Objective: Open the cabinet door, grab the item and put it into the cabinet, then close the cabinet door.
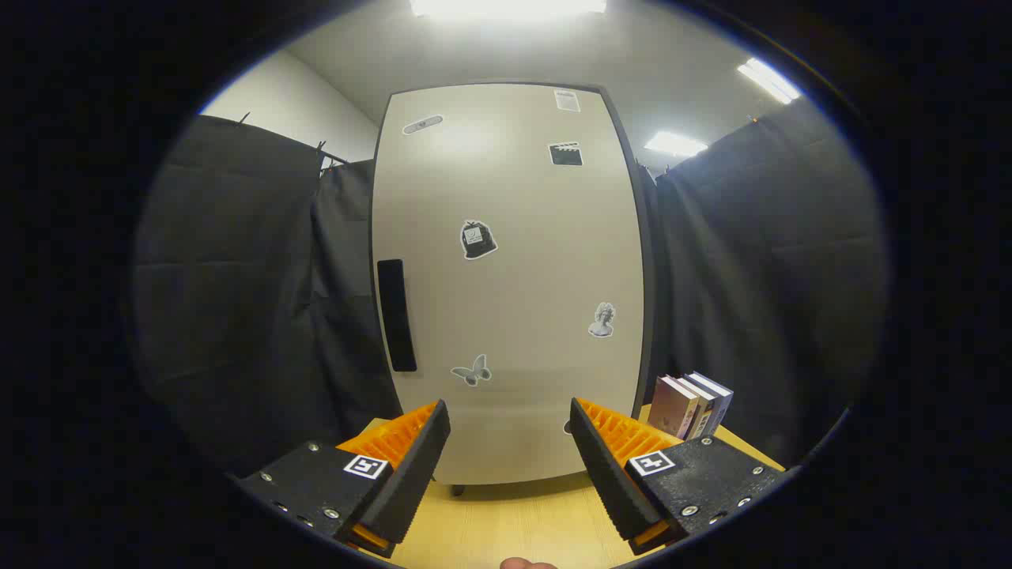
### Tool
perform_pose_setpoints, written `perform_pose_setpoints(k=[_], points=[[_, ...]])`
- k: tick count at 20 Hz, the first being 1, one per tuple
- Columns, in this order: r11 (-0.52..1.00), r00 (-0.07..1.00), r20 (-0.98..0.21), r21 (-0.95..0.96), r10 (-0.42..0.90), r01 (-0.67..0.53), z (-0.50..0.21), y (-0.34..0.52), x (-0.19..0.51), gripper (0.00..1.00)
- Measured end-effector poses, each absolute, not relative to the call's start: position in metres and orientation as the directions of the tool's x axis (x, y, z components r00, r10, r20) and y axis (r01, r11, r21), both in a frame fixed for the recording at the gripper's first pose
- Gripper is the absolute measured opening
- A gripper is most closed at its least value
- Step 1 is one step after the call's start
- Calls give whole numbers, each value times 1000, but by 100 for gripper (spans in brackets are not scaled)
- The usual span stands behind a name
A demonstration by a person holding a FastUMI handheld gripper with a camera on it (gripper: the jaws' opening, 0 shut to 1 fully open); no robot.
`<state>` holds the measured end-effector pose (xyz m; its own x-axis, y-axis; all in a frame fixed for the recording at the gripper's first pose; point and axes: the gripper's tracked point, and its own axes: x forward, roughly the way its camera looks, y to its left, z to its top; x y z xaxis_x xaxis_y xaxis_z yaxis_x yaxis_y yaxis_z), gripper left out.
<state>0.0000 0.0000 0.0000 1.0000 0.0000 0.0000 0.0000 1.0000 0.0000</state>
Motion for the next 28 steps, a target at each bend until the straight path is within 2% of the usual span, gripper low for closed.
perform_pose_setpoints(k=[28], points=[[999,1000,11,-40,-10,10,11,1,8,95]])
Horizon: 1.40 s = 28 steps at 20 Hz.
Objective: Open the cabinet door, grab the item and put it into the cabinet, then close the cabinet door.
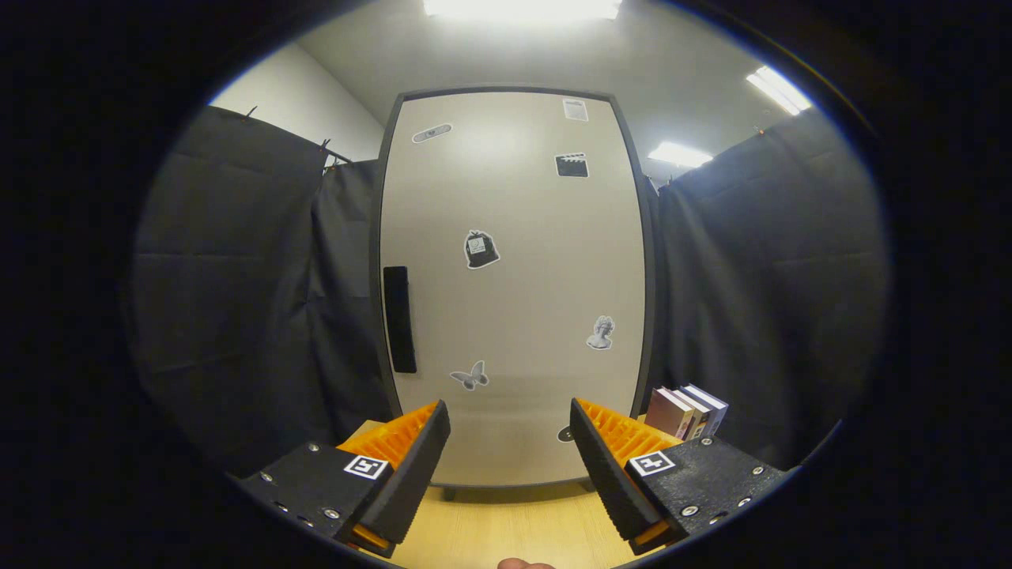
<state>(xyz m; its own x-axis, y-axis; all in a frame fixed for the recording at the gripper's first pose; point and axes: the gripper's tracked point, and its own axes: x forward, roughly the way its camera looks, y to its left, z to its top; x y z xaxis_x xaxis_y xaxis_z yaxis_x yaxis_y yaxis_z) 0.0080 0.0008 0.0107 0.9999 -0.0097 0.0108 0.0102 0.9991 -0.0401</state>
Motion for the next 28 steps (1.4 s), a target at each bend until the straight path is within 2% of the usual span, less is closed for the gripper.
perform_pose_setpoints(k=[8,17,19,21,22,23,25,26,28], points=[[998,1000,14,-65,-1,2,23,29,40,95],[997,998,41,-69,46,-43,42,104,118,94],[996,998,32,-65,56,-53,43,117,134,88],[993,995,22,-63,98,-96,39,135,145,78],[993,996,15,-78,88,-86,37,136,148,71],[993,998,11,-93,69,-68,36,134,150,67],[997,999,-4,-70,42,-42,31,131,157,53],[998,999,-6,-45,35,-35,32,131,156,38],[998,999,-13,-61,32,-33,32,130,158,35]])
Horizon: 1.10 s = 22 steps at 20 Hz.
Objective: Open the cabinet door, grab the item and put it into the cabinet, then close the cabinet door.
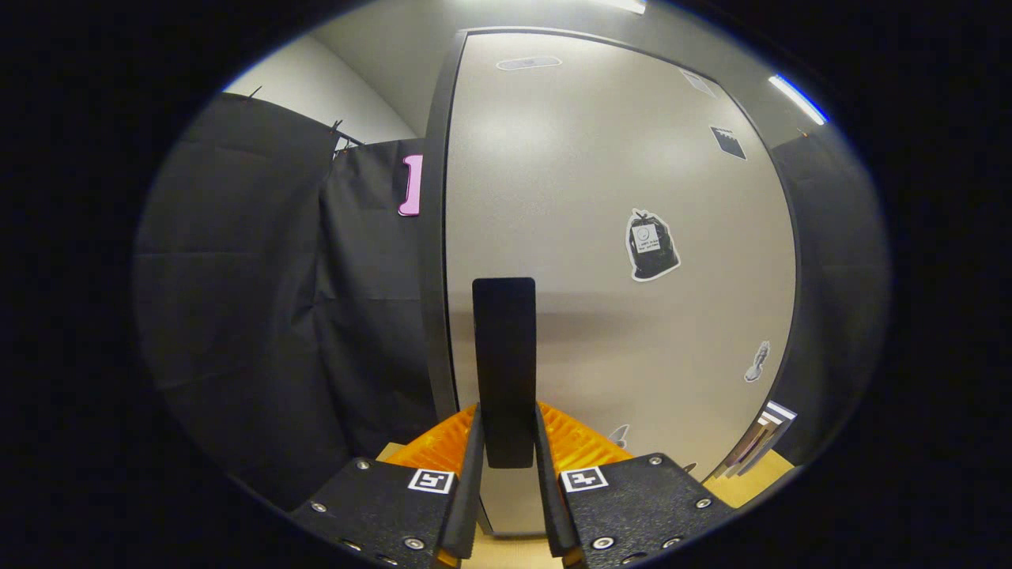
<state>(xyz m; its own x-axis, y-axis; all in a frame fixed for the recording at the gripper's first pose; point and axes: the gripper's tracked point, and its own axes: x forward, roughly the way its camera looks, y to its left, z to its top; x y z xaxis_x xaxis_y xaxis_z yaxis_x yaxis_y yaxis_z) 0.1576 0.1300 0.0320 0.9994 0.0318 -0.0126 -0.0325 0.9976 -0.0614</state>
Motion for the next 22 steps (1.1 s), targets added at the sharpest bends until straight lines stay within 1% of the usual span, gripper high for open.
perform_pose_setpoints(k=[1,4,6,9,11,15,16,22], points=[[997,999,-17,-63,33,-34,33,130,155,35],[994,998,-28,-83,62,-65,31,130,155,28],[993,995,-38,-77,89,-92,30,130,151,27],[989,991,-45,-80,122,-125,30,127,135,26],[985,987,-54,-77,154,-158,28,123,117,24],[970,970,-76,-59,230,-235,27,117,102,24],[966,966,-77,-57,249,-253,28,114,98,22],[927,926,-108,-64,361,-369,29,98,83,22]])
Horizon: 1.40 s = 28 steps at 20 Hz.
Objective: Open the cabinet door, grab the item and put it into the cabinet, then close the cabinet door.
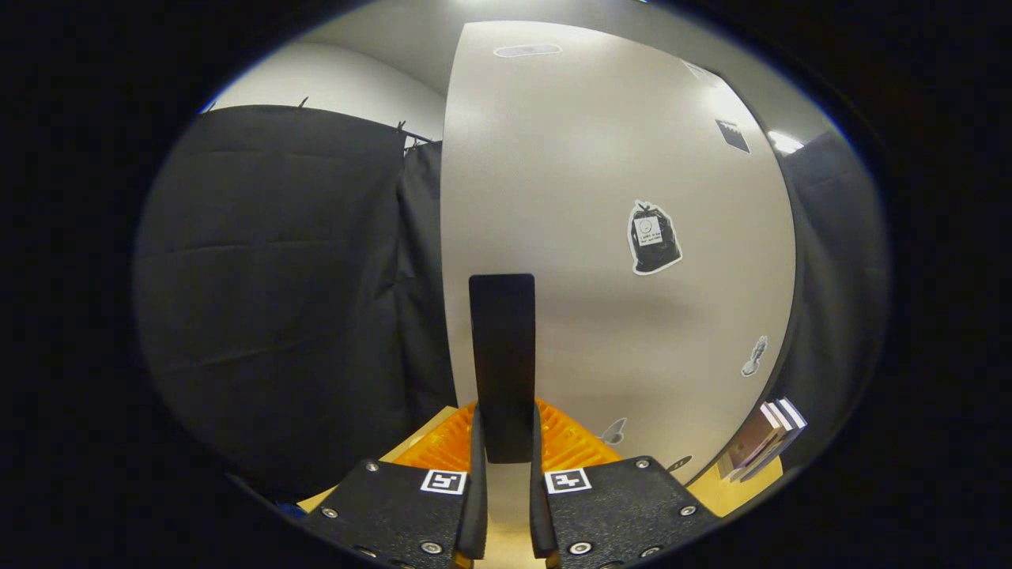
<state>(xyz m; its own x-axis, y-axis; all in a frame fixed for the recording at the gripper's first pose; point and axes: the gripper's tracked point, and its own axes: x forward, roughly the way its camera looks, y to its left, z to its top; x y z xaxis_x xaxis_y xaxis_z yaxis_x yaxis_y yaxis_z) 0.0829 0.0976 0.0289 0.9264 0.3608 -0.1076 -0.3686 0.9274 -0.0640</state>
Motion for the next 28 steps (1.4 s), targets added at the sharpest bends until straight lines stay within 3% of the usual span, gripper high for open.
perform_pose_setpoints(k=[15,21,28], points=[[789,781,-170,-29,601,-613,38,28,39,22],[782,771,-189,-23,609,-623,40,-14,21,22],[838,824,-184,-3,536,-545,41,-56,9,20]])
